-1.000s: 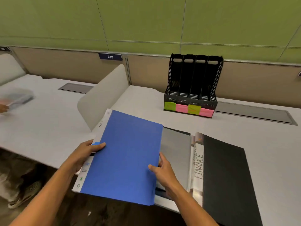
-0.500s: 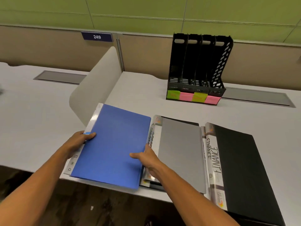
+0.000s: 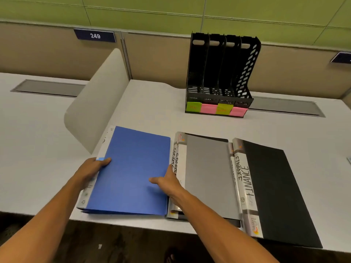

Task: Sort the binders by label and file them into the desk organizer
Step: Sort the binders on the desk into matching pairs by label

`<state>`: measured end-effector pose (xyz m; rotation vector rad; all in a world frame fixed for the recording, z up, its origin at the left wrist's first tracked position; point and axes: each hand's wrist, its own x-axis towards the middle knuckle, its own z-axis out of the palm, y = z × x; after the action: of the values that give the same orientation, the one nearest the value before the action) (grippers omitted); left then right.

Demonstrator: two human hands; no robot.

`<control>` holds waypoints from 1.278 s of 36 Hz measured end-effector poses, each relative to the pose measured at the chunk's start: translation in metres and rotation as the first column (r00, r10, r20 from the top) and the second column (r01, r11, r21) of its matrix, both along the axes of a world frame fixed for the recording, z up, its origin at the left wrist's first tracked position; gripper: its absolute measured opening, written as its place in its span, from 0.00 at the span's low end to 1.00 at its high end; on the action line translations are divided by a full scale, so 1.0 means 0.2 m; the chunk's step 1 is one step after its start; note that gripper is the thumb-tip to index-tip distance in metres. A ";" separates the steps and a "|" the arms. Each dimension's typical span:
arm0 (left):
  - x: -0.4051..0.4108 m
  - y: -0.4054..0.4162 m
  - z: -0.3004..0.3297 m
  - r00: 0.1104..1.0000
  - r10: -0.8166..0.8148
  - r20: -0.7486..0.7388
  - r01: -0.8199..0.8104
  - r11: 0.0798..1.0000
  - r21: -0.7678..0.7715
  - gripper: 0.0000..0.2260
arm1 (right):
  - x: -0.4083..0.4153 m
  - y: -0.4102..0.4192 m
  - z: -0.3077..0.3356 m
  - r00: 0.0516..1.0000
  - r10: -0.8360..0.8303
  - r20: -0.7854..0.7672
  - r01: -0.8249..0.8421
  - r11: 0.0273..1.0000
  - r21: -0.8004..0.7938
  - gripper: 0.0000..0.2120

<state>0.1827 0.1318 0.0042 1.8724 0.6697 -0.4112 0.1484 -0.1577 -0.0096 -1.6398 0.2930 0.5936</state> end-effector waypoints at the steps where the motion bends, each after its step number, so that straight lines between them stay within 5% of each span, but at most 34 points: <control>1: 0.00 -0.02 0.00 1.000 -0.007 0.004 0.007 1.000 0.003 0.16 | 0.00 -0.01 0.00 1.000 -0.006 0.009 0.006 1.000 -0.009 0.46; 20: 0.00 -0.41 -0.04 0.993 -0.109 0.046 0.107 0.994 0.035 0.21 | 0.00 -0.36 0.02 0.998 -0.051 0.042 0.055 0.993 -0.104 0.44; 24: 0.03 -0.52 0.00 0.990 -0.109 0.087 0.087 0.970 0.227 0.23 | -0.01 -0.44 0.02 0.998 -0.038 0.052 0.044 0.991 -0.123 0.46; 29: 0.03 -0.70 0.07 0.965 -0.184 0.187 0.071 0.869 0.489 0.37 | -0.02 -0.51 0.04 0.995 -0.054 0.087 0.062 0.994 -0.091 0.43; 35: 0.00 -1.06 0.13 0.854 -0.296 0.427 0.070 0.880 0.470 0.33 | -0.03 -0.63 0.11 0.972 -0.136 0.193 0.152 0.986 -0.069 0.35; 46: -0.09 -1.78 0.17 0.730 -0.495 0.471 0.368 0.866 0.338 0.30 | -0.10 -0.96 0.19 0.899 -0.285 0.334 0.325 0.943 -0.068 0.31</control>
<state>0.1639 -0.2239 0.0390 2.2277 -0.1352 -0.0720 0.1294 -0.3490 0.0292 -1.7335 0.3439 0.0668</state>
